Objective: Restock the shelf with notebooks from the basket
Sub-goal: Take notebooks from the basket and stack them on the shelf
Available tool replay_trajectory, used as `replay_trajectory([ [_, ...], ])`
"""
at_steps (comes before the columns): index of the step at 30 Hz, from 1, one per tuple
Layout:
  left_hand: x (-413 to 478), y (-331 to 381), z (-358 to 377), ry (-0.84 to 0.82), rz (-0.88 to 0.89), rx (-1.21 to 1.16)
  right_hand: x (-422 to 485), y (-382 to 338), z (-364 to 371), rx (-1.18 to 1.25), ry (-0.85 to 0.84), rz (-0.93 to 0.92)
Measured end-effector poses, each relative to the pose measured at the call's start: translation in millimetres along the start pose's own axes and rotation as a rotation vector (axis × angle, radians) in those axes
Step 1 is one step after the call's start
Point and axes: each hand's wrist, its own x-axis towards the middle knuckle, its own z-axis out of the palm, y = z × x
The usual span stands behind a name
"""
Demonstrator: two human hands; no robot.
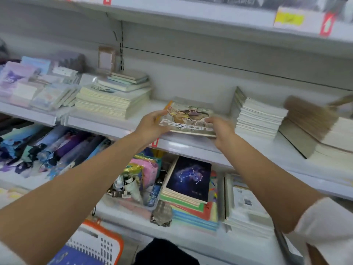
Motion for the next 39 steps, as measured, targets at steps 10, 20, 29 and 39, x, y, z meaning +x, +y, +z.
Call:
replay_trajectory([
  [10,55.4,-21.1,-11.6,0.031,0.169,0.533,19.5,4.4,-28.6,-0.615,-0.382,-0.352],
  [20,95.3,-32.1,-14.9,-0.063,0.003,0.218,70.2,15.6,-27.4,-0.678,-0.366,-0.384],
  [29,101.3,-40.7,-1.7,0.198,-0.058,0.029,86.0,15.5,-24.3,-0.688,-0.394,-0.354],
  [39,92.5,-33.6,-10.9,-0.028,-0.068,0.090,88.2,15.3,-22.8,-0.847,-0.336,-0.417],
])
